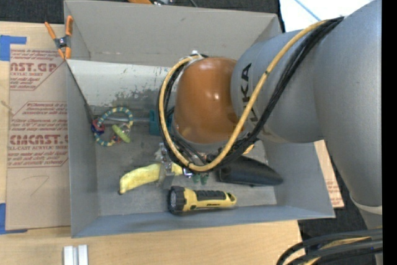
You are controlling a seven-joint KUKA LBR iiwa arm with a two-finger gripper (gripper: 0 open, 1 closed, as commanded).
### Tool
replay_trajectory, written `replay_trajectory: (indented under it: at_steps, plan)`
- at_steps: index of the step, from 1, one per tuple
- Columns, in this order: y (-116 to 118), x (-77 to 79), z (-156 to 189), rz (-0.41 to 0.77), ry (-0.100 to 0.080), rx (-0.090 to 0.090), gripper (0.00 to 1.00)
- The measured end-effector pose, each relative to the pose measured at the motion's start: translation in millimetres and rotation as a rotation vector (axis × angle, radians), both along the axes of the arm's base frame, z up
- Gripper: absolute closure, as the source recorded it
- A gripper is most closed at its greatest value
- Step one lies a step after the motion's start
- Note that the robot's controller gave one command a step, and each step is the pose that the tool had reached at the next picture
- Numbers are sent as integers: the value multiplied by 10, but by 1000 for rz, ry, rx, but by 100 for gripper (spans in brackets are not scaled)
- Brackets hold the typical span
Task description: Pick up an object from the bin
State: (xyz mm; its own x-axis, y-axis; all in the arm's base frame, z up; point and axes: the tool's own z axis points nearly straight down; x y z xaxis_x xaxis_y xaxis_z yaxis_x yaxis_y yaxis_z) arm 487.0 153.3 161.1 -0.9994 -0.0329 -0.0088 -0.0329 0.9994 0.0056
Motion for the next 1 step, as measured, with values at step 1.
replay_trajectory:
  at_steps: [1]
  plan:
    - [17, 6, 994, 38, -9, 1, 100]
